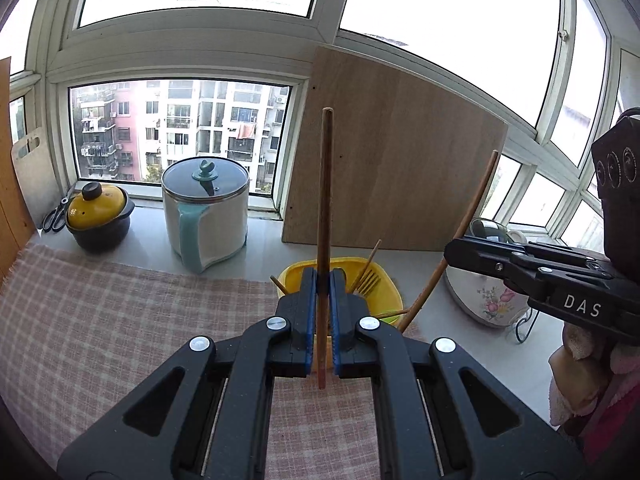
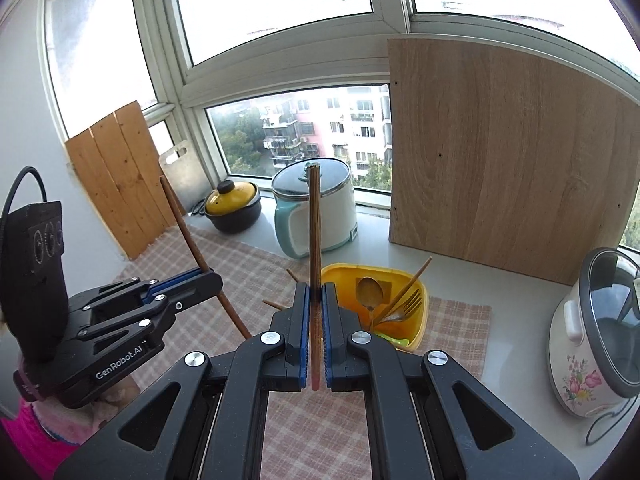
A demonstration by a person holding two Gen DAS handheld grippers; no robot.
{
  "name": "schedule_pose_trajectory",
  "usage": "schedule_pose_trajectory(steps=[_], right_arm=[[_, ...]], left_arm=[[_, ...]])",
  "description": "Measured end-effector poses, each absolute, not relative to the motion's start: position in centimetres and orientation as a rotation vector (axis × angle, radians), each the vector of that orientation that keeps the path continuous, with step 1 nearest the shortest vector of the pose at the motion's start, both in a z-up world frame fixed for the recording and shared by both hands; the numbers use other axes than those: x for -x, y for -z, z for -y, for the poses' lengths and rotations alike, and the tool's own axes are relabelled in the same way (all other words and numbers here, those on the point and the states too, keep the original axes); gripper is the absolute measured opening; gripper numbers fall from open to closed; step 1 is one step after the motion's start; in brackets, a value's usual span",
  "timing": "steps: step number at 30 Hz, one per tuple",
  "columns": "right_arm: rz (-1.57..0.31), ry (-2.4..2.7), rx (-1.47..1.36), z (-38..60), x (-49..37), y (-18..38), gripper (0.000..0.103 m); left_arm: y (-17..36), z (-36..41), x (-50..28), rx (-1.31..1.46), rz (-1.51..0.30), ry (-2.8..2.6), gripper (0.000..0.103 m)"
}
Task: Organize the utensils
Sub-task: 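Lift both chopsticks upright and carry them over the yellow container, then lower both chopsticks into the yellow container and open both tools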
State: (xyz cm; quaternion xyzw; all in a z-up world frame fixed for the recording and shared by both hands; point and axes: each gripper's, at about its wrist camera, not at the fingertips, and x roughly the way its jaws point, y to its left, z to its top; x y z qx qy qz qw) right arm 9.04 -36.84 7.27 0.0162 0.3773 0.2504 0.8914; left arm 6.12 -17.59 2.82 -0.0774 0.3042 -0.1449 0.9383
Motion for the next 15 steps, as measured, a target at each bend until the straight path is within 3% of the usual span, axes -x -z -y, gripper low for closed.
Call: schedule_pose_trajectory(steps=[15], right_arm=[[-0.714, -0.506, -0.024, 38.9, -12.4, -9.2, 0.004]], left_arm=[[-5.1, 20.5, -10.6, 0.132, -0.583, 0.279, 0.004]])
